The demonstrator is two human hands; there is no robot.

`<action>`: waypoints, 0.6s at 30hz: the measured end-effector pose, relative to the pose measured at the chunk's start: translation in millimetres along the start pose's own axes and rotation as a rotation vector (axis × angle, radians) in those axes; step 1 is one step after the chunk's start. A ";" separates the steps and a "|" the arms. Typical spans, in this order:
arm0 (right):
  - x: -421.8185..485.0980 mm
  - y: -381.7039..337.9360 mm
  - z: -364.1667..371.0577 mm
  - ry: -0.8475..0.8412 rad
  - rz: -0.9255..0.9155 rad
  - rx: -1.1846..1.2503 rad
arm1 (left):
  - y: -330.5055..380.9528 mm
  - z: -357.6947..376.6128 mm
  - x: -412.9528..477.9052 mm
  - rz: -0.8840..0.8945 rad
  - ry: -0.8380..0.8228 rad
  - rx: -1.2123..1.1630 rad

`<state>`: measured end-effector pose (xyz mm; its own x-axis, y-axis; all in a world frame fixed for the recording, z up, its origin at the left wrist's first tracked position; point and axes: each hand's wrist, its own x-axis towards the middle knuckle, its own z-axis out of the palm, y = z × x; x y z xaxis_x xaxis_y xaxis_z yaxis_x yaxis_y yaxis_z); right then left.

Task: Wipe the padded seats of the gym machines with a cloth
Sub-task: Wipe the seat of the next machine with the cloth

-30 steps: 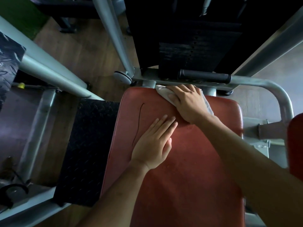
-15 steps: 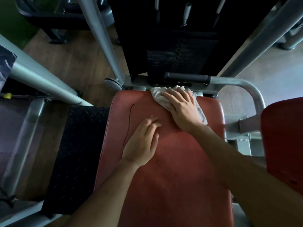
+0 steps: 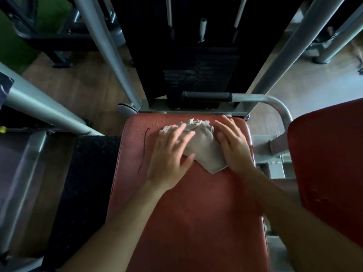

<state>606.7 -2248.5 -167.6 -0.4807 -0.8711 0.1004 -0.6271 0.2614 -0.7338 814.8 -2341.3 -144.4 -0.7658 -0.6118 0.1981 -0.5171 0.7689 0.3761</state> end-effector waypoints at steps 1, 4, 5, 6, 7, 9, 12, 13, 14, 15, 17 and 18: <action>2.2 7.3 -1.1 -0.003 0.031 -0.028 | 4.8 6.0 9.2 0.080 -0.092 0.052; 4.9 16.3 1.8 0.009 0.023 -0.049 | 7.0 24.2 31.2 0.212 -0.301 0.148; 5.8 13.8 1.9 0.060 0.038 0.002 | 2.7 27.1 36.3 0.220 -0.332 0.159; 6.1 10.4 2.3 0.120 0.064 0.065 | -2.8 27.0 40.2 0.226 -0.348 0.170; 6.5 6.8 3.9 0.176 0.091 0.118 | -8.8 25.5 43.3 0.234 -0.344 0.183; 7.8 -3.5 12.7 0.258 0.111 0.138 | -20.6 20.6 48.4 0.215 -0.308 0.194; 9.1 -22.7 37.3 0.265 0.149 0.112 | -43.6 10.0 60.2 0.060 -0.206 0.162; 8.9 -30.0 44.4 0.261 0.180 0.103 | -53.0 5.7 64.2 0.021 -0.186 0.165; 7.6 -36.5 49.6 0.258 0.200 0.077 | -63.7 2.2 68.3 0.003 -0.178 0.171; 6.2 -40.5 53.9 0.252 0.196 0.023 | -75.8 -0.1 72.7 -0.010 -0.193 0.169; 3.6 -41.6 58.8 0.192 0.116 -0.157 | -95.0 -7.6 82.5 -0.053 -0.251 0.136; 4.0 -39.8 60.6 0.149 0.069 -0.249 | -105.9 -10.3 87.7 -0.090 -0.282 0.117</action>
<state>666.8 -2287.6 -178.6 -0.6005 -0.7820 0.1670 -0.7118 0.4277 -0.5571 806.3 -2478.3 -157.6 -0.7821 -0.6156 -0.0966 -0.6157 0.7398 0.2712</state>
